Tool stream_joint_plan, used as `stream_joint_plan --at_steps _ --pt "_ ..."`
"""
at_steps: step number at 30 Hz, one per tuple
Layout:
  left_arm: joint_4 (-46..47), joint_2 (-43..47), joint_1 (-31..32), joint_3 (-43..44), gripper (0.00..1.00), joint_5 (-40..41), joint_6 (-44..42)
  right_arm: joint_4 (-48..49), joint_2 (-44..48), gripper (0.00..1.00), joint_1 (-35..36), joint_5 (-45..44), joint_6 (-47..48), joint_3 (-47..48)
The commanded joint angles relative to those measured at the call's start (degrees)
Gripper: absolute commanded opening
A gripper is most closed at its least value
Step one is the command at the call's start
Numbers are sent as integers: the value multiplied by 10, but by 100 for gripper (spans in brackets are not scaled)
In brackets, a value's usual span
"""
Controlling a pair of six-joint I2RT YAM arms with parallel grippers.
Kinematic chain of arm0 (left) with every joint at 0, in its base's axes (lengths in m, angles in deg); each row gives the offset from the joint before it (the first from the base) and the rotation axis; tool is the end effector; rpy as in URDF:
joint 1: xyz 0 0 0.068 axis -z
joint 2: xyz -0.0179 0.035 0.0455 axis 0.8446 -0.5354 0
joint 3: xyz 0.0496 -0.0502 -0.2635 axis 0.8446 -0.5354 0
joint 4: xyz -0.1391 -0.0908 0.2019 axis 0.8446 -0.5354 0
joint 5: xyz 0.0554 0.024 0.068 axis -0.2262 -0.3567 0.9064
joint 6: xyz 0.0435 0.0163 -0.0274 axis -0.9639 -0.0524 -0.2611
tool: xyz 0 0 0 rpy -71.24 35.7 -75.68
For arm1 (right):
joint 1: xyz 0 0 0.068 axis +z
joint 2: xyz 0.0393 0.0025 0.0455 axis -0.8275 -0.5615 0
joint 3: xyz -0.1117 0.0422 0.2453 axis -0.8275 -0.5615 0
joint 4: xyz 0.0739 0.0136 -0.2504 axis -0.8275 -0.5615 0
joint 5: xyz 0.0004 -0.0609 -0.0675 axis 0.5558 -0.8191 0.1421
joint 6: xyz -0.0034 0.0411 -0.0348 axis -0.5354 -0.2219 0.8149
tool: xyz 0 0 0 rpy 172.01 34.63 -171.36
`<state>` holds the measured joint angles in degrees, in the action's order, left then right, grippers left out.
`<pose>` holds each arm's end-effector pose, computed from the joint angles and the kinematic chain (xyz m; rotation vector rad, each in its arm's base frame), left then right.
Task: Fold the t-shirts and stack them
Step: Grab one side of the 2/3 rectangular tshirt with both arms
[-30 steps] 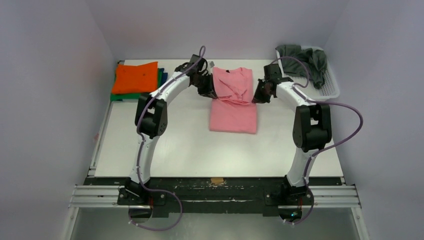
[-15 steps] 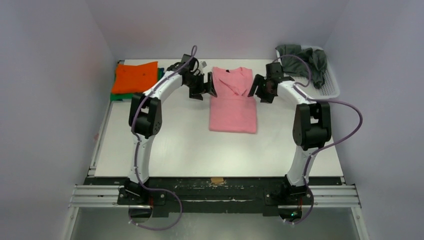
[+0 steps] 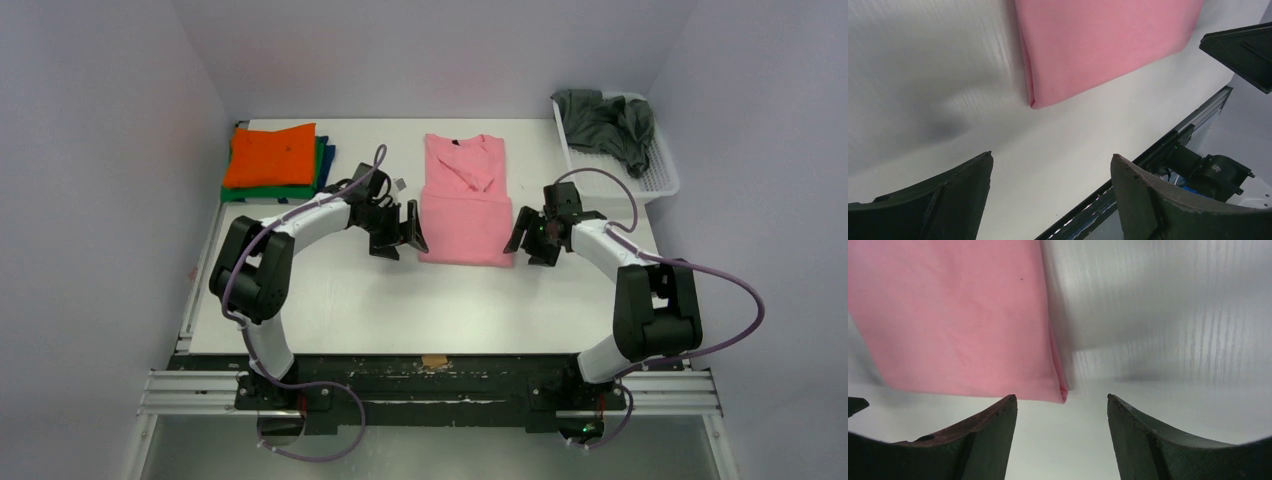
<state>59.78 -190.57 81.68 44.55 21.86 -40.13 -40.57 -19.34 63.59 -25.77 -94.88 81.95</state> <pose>0.3330 -0.1681 0.1948 -0.0219 2.7861 -0.9932 0.2968 0.0460 0.1945 0.4694 2.6193 0.4288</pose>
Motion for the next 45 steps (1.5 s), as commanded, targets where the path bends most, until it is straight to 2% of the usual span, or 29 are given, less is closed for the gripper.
stream_joint_plan --at_steps 1,3,9,20,24,34,36,42,45 --pt "43 -12 21 3 81 23 31 57 2 64 -1 22 -22 -37" --pt "41 -28 28 10 75 29 38 72 -1 59 0 29 -27 -50" --pt "35 -61 48 21 46 69 54 88 -9 45 0 29 -22 -73" --pt "30 -111 53 48 25 91 75 132 -41 36 0 49 -24 -91" --pt "18 -120 54 58 2 90 73 121 -40 33 0 70 -16 -92" --pt "34 -109 55 45 0 101 77 97 -28 32 0 75 -2 -116" --pt "40 -98 55 31 0 103 75 98 -31 27 0 76 1 -115" --pt "48 -83 55 7 0 98 76 88 -24 0 0 82 13 -110" --pt "60 -58 57 -23 0 85 72 60 -3 0 0 89 26 -114"
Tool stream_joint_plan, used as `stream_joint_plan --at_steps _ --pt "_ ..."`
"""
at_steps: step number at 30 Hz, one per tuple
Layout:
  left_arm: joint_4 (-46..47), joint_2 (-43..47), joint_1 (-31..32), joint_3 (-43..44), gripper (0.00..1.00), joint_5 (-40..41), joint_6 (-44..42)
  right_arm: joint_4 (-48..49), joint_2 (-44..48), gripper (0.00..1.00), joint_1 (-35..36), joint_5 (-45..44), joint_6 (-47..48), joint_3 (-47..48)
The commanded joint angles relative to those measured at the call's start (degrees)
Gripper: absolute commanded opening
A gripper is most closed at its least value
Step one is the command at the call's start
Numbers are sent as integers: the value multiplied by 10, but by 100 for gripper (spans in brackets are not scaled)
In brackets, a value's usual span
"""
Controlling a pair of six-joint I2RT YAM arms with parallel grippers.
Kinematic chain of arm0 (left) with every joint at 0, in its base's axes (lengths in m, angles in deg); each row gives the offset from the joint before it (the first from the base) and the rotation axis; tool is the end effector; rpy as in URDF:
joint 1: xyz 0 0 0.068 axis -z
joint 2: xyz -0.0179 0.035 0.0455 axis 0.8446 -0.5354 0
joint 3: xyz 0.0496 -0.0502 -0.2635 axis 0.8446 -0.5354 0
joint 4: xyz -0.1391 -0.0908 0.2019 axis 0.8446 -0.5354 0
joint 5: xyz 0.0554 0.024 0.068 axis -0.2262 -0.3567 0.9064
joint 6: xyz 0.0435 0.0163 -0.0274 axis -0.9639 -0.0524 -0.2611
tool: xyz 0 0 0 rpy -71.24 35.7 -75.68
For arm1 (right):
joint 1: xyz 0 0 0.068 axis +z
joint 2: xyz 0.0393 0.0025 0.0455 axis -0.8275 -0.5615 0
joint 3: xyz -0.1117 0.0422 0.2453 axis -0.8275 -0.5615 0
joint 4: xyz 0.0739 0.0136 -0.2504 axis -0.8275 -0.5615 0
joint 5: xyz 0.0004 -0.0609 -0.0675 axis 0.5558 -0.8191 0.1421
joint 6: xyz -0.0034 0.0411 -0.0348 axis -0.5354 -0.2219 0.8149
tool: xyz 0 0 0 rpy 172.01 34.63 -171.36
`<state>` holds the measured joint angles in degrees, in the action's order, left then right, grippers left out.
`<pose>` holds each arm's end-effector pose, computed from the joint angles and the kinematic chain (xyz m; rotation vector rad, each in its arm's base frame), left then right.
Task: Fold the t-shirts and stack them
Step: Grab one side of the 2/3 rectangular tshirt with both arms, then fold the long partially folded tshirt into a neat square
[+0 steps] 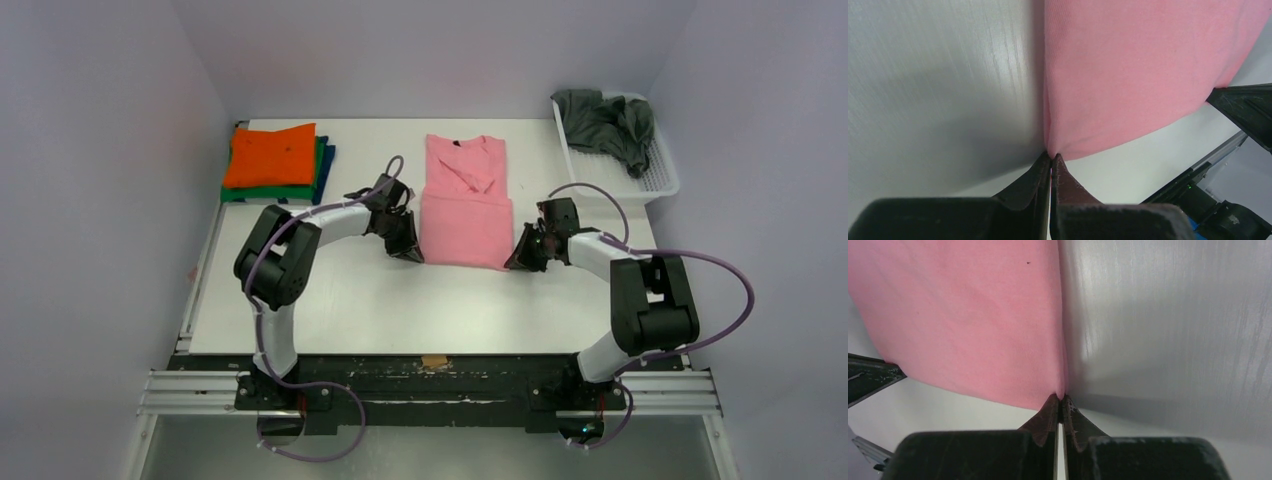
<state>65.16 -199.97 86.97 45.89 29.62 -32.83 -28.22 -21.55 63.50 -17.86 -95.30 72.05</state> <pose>0.3387 -0.2058 0.1442 -0.1391 2.8674 -0.8406 0.2826 0.0485 0.1483 0.4325 2.6368 0.6103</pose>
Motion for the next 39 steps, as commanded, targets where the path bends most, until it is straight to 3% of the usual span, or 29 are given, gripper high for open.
stream_joint_plan --at_steps 1,11,17,22,26,39 --pt "8 49 6 -50 0 8 -1 -75 32 0 1 15 36 -19" --pt "-56 281 34 -226 0 -21 19 -317 198 0 7 134 85 -58" --pt "-68 380 56 -203 0 -34 26 -339 285 0 6 167 50 1" --pt "-73 355 47 -118 0 12 2 -239 286 0 6 136 3 53" --pt "-56 308 1 -53 0 12 -11 -165 240 0 5 124 -12 91" --pt "-72 114 -76 189 0 14 -50 -100 23 0 -32 166 6 282"
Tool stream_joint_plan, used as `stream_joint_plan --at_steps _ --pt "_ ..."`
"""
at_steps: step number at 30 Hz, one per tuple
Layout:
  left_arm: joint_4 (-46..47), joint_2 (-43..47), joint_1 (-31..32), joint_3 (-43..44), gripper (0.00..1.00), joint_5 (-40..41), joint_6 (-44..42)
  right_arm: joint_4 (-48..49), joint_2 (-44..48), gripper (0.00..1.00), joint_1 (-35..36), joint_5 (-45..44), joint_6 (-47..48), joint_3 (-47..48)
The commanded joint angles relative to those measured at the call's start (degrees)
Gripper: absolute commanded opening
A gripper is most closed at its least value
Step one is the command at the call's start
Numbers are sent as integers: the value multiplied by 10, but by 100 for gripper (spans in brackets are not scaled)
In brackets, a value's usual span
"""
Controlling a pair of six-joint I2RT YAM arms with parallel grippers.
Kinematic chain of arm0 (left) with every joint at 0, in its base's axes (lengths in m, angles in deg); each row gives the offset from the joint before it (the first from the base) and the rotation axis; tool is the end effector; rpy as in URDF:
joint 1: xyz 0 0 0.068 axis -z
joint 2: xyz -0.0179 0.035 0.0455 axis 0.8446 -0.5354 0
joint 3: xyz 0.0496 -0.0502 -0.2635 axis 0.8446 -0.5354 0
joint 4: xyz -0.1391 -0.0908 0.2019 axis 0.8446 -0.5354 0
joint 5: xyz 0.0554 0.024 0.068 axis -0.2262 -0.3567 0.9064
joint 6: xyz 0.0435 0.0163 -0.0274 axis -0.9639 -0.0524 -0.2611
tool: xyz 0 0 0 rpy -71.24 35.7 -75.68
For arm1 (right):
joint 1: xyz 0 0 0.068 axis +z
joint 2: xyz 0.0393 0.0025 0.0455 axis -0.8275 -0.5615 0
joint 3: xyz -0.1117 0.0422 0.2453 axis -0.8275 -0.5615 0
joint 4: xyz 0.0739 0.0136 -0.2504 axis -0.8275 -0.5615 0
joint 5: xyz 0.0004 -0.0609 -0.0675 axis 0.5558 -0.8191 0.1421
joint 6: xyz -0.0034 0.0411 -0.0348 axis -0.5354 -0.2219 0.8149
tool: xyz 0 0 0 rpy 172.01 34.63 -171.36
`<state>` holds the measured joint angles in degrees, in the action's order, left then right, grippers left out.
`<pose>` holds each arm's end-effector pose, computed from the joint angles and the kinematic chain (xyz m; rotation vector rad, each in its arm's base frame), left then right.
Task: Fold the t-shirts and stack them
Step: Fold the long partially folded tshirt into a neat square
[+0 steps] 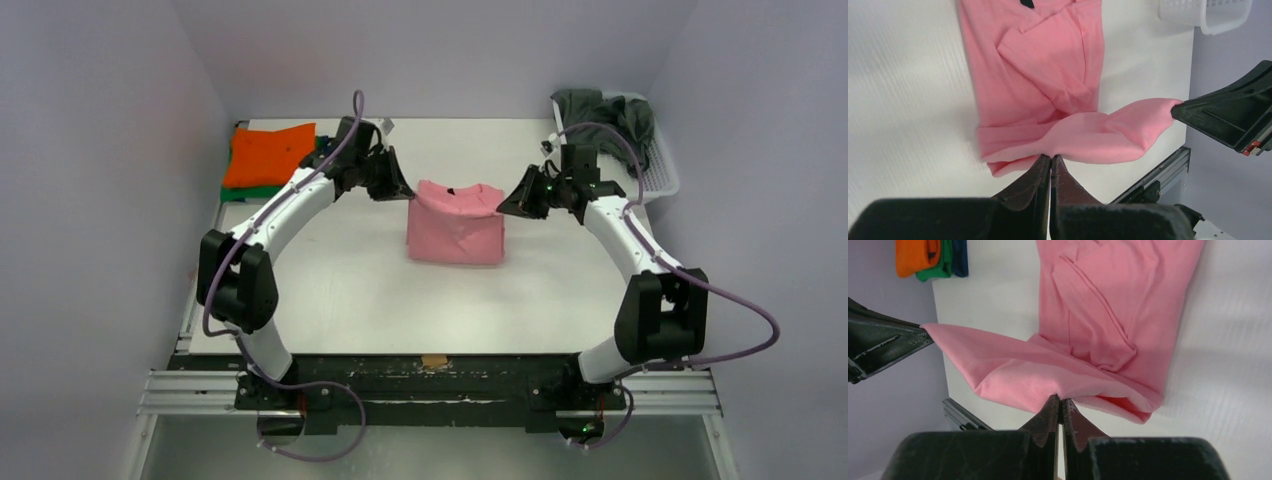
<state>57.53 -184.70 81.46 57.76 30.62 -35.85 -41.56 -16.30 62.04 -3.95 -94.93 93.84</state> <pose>0.3480 -0.1678 0.2993 -0.0922 2.4832 -0.9272 0.3152 0.0527 0.2767 0.2459 2.4146 0.9352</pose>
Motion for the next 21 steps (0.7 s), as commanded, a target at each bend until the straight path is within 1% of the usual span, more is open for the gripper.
stream_joint_plan --at_steps 1,8,15,17,20,21 --pt "3 -54 -24 87 0 4 -21 32 -46 0 -21 34 3 77" --pt "-10 -165 -42 218 0 1 -33 35 -145 0 -46 67 5 149" --pt "-35 -315 -54 375 0 -41 -28 32 -264 0 -60 69 2 245" --pt "-33 -351 -58 410 0 -47 -19 42 -301 0 -60 62 -1 271" --pt "-15 -393 -62 449 0 -46 -6 47 -360 0 -60 27 -12 310" --pt "-16 -408 -62 463 3 -37 0 50 -380 0 -60 22 -14 325"
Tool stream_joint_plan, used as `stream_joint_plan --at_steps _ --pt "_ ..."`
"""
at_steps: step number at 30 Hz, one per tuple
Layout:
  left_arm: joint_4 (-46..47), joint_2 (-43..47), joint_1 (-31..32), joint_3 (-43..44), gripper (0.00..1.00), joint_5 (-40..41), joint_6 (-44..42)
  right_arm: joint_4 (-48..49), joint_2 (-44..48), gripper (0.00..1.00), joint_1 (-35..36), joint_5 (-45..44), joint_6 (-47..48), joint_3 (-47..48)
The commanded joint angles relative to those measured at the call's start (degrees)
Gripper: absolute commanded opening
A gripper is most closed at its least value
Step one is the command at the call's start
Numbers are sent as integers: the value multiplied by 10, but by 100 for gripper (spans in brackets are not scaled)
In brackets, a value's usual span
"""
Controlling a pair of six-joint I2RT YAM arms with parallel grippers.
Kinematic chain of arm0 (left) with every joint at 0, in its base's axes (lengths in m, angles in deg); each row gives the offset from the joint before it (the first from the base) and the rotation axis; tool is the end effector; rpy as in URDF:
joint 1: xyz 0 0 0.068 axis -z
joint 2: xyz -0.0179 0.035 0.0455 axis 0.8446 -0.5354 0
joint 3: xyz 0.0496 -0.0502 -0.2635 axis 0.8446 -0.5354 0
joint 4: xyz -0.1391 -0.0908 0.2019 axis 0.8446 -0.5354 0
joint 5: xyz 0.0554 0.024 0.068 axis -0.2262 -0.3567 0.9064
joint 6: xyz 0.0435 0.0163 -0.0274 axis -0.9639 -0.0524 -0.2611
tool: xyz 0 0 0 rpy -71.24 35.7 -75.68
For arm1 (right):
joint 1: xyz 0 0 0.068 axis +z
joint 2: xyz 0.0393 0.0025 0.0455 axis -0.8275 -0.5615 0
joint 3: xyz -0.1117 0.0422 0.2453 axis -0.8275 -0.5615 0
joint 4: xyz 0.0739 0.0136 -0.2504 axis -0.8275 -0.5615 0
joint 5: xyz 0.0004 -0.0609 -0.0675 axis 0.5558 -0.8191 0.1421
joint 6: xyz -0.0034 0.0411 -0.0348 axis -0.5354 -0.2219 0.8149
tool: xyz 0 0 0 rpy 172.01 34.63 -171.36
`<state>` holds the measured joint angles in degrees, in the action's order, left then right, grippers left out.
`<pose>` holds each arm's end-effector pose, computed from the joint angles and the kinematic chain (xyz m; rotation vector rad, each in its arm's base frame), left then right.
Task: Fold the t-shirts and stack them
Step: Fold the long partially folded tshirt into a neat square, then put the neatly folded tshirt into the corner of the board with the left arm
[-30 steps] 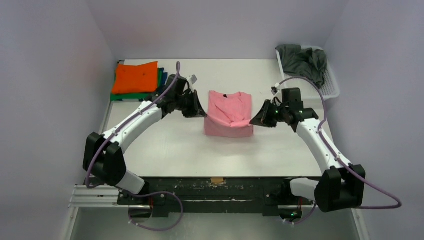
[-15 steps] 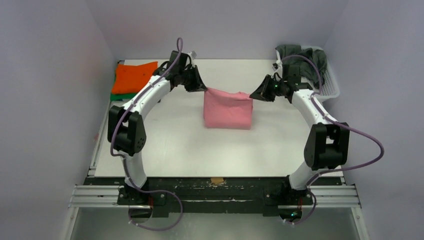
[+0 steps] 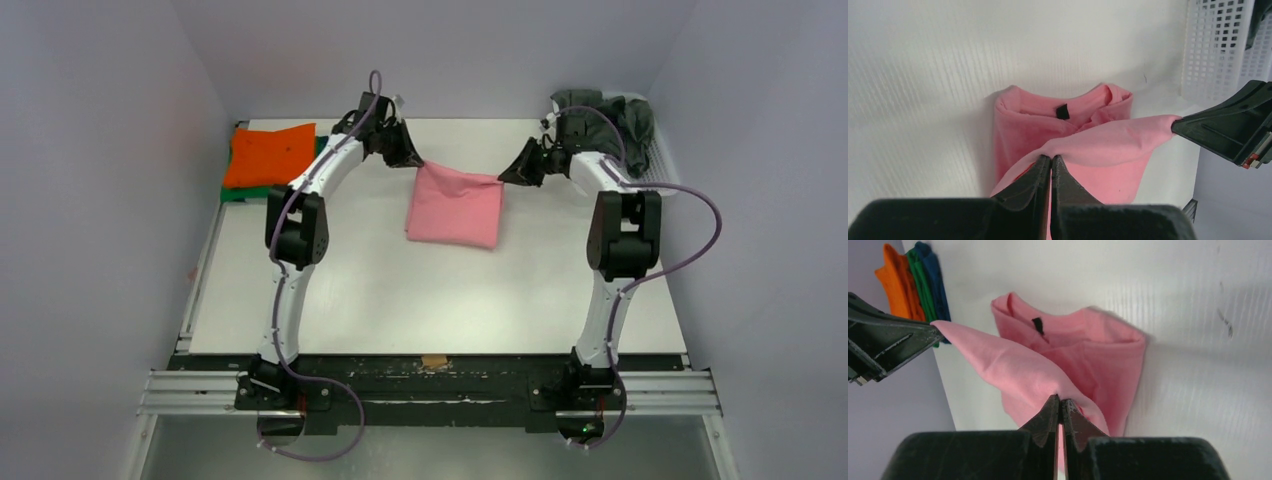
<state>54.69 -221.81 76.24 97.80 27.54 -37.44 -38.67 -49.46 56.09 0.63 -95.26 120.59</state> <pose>0.5029 -0.1848 0.2374 -0.1402 2.4596 -0.9398 0.4567 0.0227 0.2165 0.3674 2.4319 0.9892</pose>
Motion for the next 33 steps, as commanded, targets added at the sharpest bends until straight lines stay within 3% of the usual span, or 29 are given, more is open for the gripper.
stream_joint_plan --at_steps 1,2,4,5,6,7,8,11,15,22,29,33 --pt "9 -51 -11 80 6 -1 21 23 -66 4 -1 -27 -14 71" --pt "11 -63 -12 93 9 -3 27 24 -85 10 -1 -27 -18 88" --pt "13 -83 -16 120 27 -23 50 18 -115 31 -1 -20 -19 121" --pt "23 -87 -17 126 43 -48 67 6 -125 43 -1 -20 -16 136" --pt "37 -84 -20 122 78 -68 79 -4 -126 54 -1 -25 -11 143" --pt "52 -75 -20 108 97 -80 84 -7 -122 64 -1 -33 -6 142" --pt "66 -59 -19 86 100 -84 83 -7 -111 73 -1 -46 -5 134" --pt "82 -8 -18 10 100 -79 62 -17 -72 79 -1 -77 10 104" --pt "20 12 -14 -32 100 -59 16 -19 3 82 -1 -104 32 26" --pt "-90 -25 9 -28 100 -16 -33 11 105 84 9 -51 36 -98" --pt "-118 -68 34 -5 100 -53 -27 -20 162 83 10 -49 60 -136" --pt "-117 -78 49 -1 92 -57 -7 -24 189 83 10 -44 65 -144"
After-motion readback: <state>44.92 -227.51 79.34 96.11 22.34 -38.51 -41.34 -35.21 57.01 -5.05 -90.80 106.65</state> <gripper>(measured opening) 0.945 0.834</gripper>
